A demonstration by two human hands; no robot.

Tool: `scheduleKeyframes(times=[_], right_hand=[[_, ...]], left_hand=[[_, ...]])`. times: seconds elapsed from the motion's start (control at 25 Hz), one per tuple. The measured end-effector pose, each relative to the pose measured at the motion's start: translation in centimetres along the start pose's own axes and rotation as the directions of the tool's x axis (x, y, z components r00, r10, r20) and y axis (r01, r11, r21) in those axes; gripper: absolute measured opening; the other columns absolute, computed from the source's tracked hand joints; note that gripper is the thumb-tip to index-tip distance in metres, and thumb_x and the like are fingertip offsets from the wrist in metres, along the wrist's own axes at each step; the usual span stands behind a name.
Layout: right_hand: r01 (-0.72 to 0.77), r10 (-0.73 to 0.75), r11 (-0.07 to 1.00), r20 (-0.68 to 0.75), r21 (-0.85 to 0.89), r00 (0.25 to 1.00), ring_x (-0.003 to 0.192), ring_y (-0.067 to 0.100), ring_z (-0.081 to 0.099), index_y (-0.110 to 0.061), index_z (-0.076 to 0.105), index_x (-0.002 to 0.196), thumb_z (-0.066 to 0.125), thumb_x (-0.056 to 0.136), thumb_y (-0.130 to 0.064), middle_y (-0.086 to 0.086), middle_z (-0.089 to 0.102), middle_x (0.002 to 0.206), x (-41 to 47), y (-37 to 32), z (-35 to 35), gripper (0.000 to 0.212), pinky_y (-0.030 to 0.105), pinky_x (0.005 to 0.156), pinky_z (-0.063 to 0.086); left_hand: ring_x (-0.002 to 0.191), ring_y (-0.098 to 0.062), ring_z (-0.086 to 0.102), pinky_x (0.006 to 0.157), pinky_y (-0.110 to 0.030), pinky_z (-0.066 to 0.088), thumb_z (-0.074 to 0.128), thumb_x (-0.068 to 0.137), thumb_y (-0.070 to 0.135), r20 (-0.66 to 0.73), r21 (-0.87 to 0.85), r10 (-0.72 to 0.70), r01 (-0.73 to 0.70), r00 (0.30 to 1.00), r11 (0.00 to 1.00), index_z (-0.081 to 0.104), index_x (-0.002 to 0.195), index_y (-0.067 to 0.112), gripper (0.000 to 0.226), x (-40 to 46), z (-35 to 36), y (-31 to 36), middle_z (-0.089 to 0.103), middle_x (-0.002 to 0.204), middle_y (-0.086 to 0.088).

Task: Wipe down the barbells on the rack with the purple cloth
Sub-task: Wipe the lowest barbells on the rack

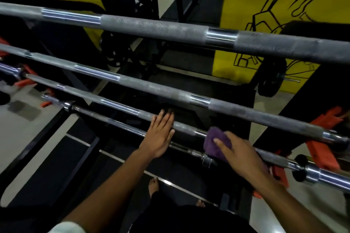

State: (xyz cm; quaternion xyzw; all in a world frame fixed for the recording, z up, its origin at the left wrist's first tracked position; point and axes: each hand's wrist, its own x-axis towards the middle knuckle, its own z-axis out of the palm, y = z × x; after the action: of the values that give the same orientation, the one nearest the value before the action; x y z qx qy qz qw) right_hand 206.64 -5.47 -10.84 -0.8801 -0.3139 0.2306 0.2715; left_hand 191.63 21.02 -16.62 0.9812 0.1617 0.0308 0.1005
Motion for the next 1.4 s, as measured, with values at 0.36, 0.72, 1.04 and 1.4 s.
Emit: scheduleKeyframes(times=[0.36,0.72,1.04,1.4], right_hand=[[-0.416,0.28,0.128,0.369,0.901,0.886,0.083,0.017,0.074,-0.008,0.066,0.112,0.056,0.102,-0.012,0.007,0.077,0.096,2.8,-1.0,10.5,0.015,0.024,0.066,0.058],[-0.302,0.342,-0.034,0.295,0.953,0.892,0.098,0.023,0.071,-0.012,0.067,0.116,0.052,0.102,-0.008,0.008,0.077,0.106,1.1,-1.3,10.8,0.021,0.034,0.081,0.055],[-0.097,-0.063,0.74,0.213,0.665,0.975,0.121,0.015,0.062,-0.032,0.057,0.132,0.06,0.101,-0.026,-0.004,0.066,0.131,-0.6,-5.6,8.0,0.031,0.036,0.106,0.047],[0.596,-0.692,0.471,0.146,-0.651,0.707,0.118,0.037,0.057,-0.035,0.026,0.155,0.036,0.098,-0.047,-0.005,0.025,0.165,6.6,-4.9,7.5,0.06,0.049,0.081,0.049]], left_hand=[[0.15,-0.011,-0.022,0.117,-0.029,-0.019,0.018,0.103,0.048,0.09,-0.044,0.021,-0.017,0.996,0.999,0.003,0.16,0.02,0.065,0.5,-0.5,-0.9,-0.008,0.164,0.011],[0.15,-0.012,-0.023,0.115,-0.027,-0.023,0.021,0.105,0.045,0.067,-0.051,0.046,-0.042,0.997,0.998,0.002,0.16,0.021,0.063,0.4,0.0,-1.3,-0.008,0.166,0.008],[0.152,-0.011,-0.012,0.118,-0.024,-0.015,0.031,0.107,0.042,0.02,-0.176,0.066,-0.061,0.998,0.982,0.015,0.159,0.018,0.06,0.4,-0.5,-2.1,0.007,0.166,0.004],[0.153,-0.024,-0.007,0.123,-0.043,-0.003,0.028,0.108,0.038,-0.072,-0.344,-0.549,0.496,0.832,0.797,0.012,0.158,0.004,0.062,0.7,-5.0,-13.8,0.0,0.166,-0.012]])
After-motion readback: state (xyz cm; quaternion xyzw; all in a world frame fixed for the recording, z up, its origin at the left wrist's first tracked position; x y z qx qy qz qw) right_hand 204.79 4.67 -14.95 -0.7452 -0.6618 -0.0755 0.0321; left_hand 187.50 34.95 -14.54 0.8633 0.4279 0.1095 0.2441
